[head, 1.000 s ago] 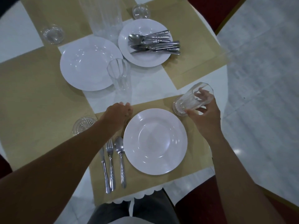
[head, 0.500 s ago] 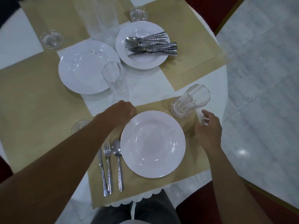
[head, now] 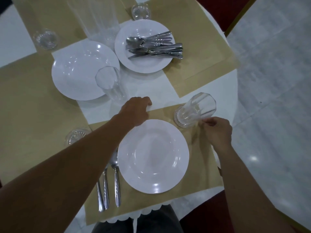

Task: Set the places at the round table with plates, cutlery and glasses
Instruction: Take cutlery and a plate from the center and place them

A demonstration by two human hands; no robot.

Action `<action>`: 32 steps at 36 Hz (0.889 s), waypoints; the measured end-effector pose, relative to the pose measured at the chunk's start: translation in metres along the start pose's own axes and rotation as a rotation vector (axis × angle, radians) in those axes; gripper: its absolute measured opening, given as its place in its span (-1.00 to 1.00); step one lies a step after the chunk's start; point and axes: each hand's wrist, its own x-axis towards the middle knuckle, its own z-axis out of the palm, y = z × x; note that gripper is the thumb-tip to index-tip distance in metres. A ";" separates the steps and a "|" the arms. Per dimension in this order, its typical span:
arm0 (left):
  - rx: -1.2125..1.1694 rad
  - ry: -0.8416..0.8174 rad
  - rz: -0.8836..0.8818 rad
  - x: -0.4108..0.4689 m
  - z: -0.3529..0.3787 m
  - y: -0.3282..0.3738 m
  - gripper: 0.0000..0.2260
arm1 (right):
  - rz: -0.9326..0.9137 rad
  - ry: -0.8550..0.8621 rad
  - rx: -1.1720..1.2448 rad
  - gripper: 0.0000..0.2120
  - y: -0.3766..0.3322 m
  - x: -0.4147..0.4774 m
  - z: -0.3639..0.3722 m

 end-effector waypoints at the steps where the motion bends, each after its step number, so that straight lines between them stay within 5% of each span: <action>1: 0.007 0.011 -0.001 0.001 0.001 0.001 -0.71 | 0.006 -0.012 0.005 -0.94 0.000 0.002 -0.001; 14: 0.145 0.076 -0.016 0.018 0.010 0.007 -0.91 | -0.060 -0.044 0.032 -0.92 -0.012 0.026 0.002; 32: 0.183 0.163 -0.060 0.042 0.000 0.019 -0.87 | -0.113 -0.010 0.005 -0.93 -0.045 0.070 0.005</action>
